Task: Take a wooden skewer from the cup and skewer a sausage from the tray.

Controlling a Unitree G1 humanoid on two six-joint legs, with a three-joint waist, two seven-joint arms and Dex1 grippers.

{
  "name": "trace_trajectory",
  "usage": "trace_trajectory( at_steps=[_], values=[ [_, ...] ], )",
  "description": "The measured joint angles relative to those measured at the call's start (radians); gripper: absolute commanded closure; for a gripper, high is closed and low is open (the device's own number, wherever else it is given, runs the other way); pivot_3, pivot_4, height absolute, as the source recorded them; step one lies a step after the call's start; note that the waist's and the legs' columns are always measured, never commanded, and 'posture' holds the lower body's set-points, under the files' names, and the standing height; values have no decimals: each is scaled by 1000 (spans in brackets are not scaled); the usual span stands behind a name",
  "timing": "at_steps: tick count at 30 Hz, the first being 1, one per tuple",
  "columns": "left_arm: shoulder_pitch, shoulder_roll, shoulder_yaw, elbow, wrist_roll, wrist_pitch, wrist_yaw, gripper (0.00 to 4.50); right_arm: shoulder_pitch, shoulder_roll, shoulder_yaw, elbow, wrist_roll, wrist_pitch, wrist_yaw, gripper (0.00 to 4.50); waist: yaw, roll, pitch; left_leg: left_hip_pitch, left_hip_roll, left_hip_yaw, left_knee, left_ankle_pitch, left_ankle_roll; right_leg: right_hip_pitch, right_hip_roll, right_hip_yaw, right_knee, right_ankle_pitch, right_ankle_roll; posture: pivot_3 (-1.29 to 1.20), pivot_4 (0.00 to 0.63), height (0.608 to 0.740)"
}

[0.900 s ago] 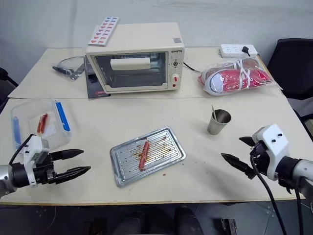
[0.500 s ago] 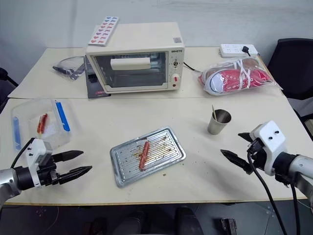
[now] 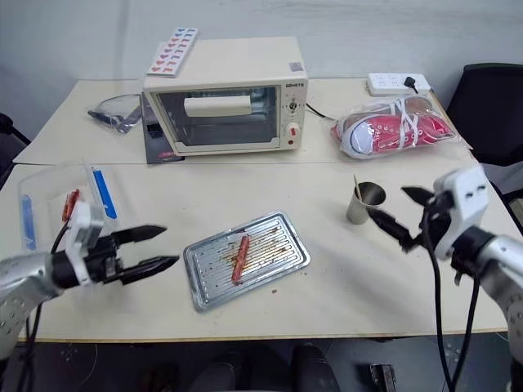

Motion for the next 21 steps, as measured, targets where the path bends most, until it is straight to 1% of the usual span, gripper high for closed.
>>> trace_trajectory(
  at_steps=[2,3,5,7,9,12,14,17,21],
  values=[
    [-73,-30,-45,24,-8,22,3,31,-58,5,29,55,-21,-7,-25,0,0,0,0,-1,0,0,1,0,0,-1,0,0,1,0,0,0,150,740],
    [-145,-70,-73,46,-31,47,14,31,-107,17,56,95,-43,-21,-41,0,0,0,0,-1,-1,1,3,0,0,-1,0,0,2,0,0,0,150,740],
    [-227,-106,-104,55,-61,77,31,31,-151,28,99,118,-53,-41,-48,0,-1,0,0,-1,0,0,2,0,0,-1,0,0,2,0,0,0,150,740],
    [-285,-122,-130,84,-63,89,34,31,-161,36,137,141,-75,-59,-45,0,-1,0,0,-1,0,0,2,0,0,-2,1,0,4,0,0,0,150,740],
    [-374,-148,-192,133,-43,84,13,31,-169,64,210,176,-121,-98,-38,0,-1,0,0,-1,0,1,2,1,0,-2,1,0,3,0,0,0,150,740],
    [-447,-176,-262,163,-16,63,-19,31,-189,105,294,221,-170,-140,-35,0,-2,0,0,-1,-1,1,3,1,0,-2,1,1,4,0,0,0,150,740],
    [-466,-188,-293,176,8,52,-36,31,-203,114,324,252,-208,-169,-41,0,-4,0,0,-1,0,1,2,1,-1,-3,1,1,4,0,0,0,150,740],
    [-475,-195,-327,195,38,26,-63,0,-207,135,336,280,-246,-202,-46,552,-5,0,0,-1,0,1,2,1,-1,-3,1,0,4,0,0,0,150,740],
    [-475,-203,-356,204,74,1,-80,0,-208,178,357,295,-272,-224,-53,1663,-3,0,0,-2,0,1,3,1,-1,-3,1,1,4,0,0,0,150,740]
  ],
)
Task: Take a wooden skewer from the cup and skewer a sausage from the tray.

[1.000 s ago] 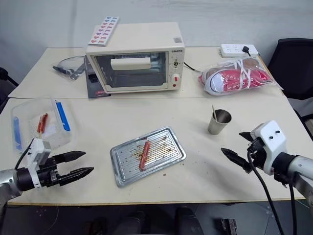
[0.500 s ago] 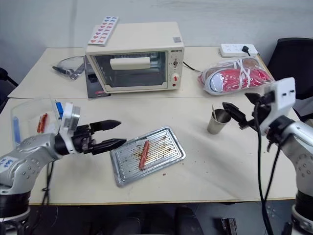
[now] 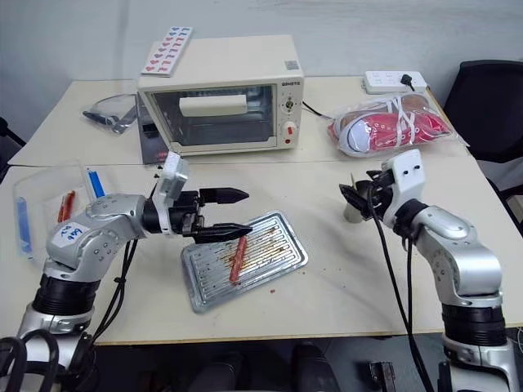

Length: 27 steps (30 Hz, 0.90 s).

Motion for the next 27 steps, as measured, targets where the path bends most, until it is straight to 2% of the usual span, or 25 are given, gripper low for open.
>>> trace_trajectory(
  at_steps=[6,9,11,15,24,26,27],
  values=[
    [0,-2,-2,0,15,-13,-11,0,0,7,-1,0,-2,-7,0,3258,0,0,0,0,0,0,0,0,0,0,0,0,0,0,0,0,150,740],
    [0,-3,-2,0,18,-17,-15,0,-3,21,-1,6,-12,-14,-6,3817,0,0,0,0,0,0,0,0,0,0,0,0,0,0,0,0,150,740],
    [0,-7,-2,0,20,-18,-16,0,-10,28,-2,24,-15,-18,-15,3817,0,0,0,0,0,0,0,0,0,0,0,0,0,0,0,0,150,740],
    [0,-14,-3,0,26,-23,-16,0,-20,43,-13,41,-21,-26,-27,4456,0,0,0,0,0,0,0,0,0,0,0,0,0,0,0,0,150,740],
    [1,-36,-1,-1,47,-43,-3,0,-21,42,-60,2,-16,3,-69,4456,0,0,0,0,0,0,0,0,0,0,0,0,1,0,0,0,150,740],
    [15,-38,9,-3,49,-52,14,0,-77,43,-146,-53,80,103,-122,4456,0,1,1,0,0,0,0,0,0,-1,0,0,2,0,0,0,150,740],
    [22,-45,15,-4,53,-60,27,0,-133,56,-220,-84,181,180,-171,4456,-2,1,1,0,0,0,0,0,0,-1,0,0,2,0,0,0,150,740]
  ],
)
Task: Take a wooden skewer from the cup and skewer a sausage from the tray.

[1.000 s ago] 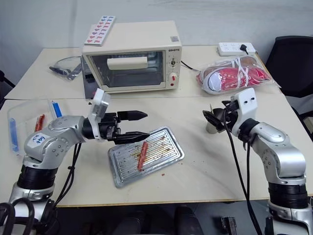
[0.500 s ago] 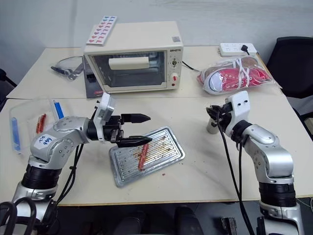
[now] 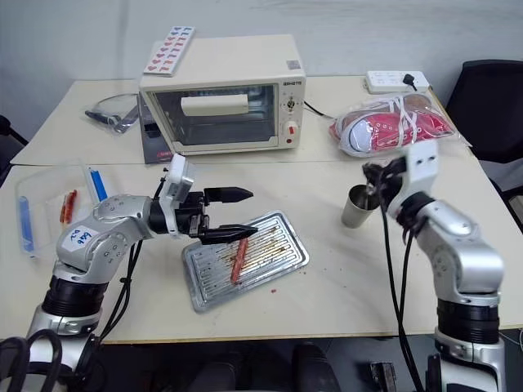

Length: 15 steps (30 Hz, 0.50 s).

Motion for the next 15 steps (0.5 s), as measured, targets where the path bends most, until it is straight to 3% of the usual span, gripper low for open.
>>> trace_trajectory(
  at_steps=[3,7,10,15],
  values=[
    [15,-25,5,-3,25,-37,46,0,-110,31,-155,-63,294,146,-143,4456,1,0,0,0,1,-1,0,0,-1,1,1,-2,0,0,0,0,150,740],
    [72,-26,16,-39,38,-52,69,0,-127,83,-228,-68,617,216,-376,4456,1,0,0,0,1,-1,0,0,0,1,0,-1,0,0,0,0,150,740],
    [89,-40,25,-74,38,-58,99,0,-125,113,-216,-43,860,188,-594,4456,1,0,0,0,1,0,0,0,0,1,0,-1,0,0,0,0,150,740],
    [61,-122,27,-82,42,-74,171,0,-67,192,-106,-51,1061,87,-799,4456,2,0,0,-1,1,-1,0,0,1,1,0,-1,0,0,0,0,150,740]
  ],
)
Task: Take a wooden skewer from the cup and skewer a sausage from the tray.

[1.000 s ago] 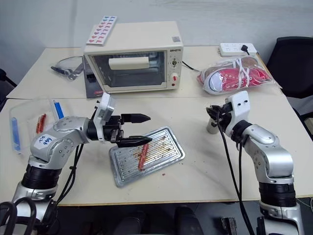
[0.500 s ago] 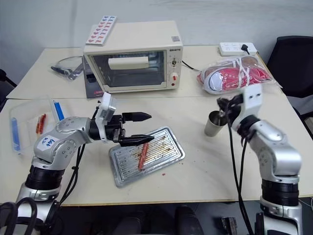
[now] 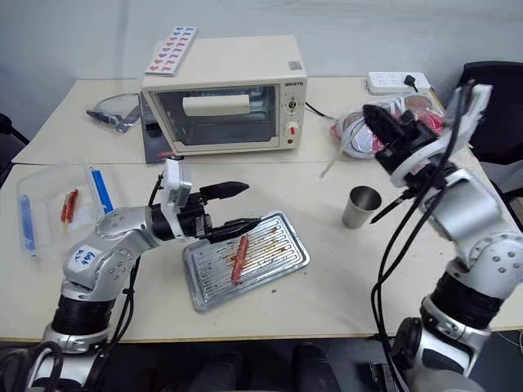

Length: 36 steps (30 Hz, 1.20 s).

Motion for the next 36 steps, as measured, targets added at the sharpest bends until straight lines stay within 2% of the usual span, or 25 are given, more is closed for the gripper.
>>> trace_trajectory(
  at_steps=[6,10,13,22,36],
  values=[
    [-65,-90,-42,13,47,-52,57,0,12,100,161,-31,54,-117,-91,4456,-11,0,0,0,0,0,-1,0,0,-1,1,0,0,0,0,0,150,740],
    [-75,-134,-53,54,75,-80,77,0,-19,111,201,-32,59,-184,-112,4456,-22,0,0,0,0,0,-1,0,0,-1,1,-1,0,0,0,0,150,740],
    [-89,-167,-58,80,95,-106,97,514,-20,118,233,-30,58,-213,-116,4500,-24,0,0,0,0,0,-1,0,0,-1,1,-1,0,0,0,0,150,740],
    [-88,-238,-40,86,121,-147,199,2664,-20,120,273,-30,55,-280,-127,4500,-24,0,0,0,0,0,-1,0,0,-1,1,0,0,0,0,0,150,740],
    [-59,-314,-48,47,143,-160,304,2664,-21,157,293,-30,53,-372,-153,4500,-24,0,0,0,0,0,-1,0,0,-1,1,0,0,0,0,0,150,740]
  ],
)
